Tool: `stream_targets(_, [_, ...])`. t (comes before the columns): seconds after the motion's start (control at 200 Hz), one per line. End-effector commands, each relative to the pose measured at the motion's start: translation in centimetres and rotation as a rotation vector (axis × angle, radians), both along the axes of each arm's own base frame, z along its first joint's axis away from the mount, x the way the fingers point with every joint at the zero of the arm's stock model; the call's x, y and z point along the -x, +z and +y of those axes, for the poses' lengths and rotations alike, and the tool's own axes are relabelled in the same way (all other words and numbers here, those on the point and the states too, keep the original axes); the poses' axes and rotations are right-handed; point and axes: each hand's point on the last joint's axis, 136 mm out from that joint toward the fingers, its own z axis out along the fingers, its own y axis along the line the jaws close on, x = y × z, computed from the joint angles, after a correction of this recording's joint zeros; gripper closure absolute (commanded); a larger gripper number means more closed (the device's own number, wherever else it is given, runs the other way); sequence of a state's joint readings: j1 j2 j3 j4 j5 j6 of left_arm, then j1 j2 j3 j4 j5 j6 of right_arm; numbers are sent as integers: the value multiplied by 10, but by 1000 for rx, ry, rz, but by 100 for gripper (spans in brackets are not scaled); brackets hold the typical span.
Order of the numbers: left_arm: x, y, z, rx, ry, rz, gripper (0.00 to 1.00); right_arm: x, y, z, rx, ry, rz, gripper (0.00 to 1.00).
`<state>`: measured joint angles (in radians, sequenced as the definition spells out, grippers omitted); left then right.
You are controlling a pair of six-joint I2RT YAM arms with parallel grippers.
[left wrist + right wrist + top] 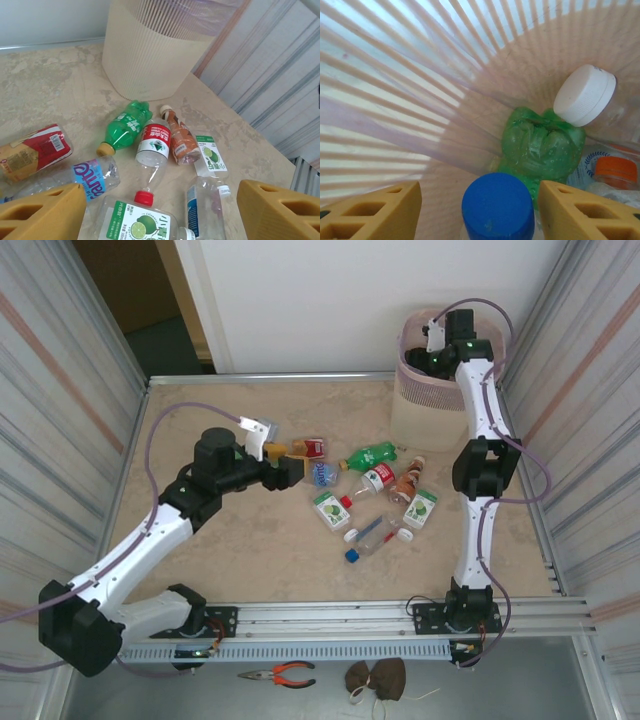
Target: Put the plastic bottles in the bin
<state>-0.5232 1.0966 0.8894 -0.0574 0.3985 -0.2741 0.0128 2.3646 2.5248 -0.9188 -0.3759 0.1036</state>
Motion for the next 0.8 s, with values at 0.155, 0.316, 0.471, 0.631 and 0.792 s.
stream_targets(0.155, [-29,-22,27,16,217,154,21,30,92,-27,-20,-91,-115,33])
stream_targets(0.316, [-47,-38,47,0,386,252,21,46,132,-32,-5,-120,-191,32])
stream_targets(0.471, [-58,-55,63,-28,521,339,21,66,170,-33,-8,-133,-261,32])
stream_targets(0.631, [-70,-74,82,-22,655,447,21,90,203,-35,-9,-157,-314,32])
stream_targets(0.792, [-81,-101,109,43,827,634,24,119,229,-27,-24,-151,-376,32])
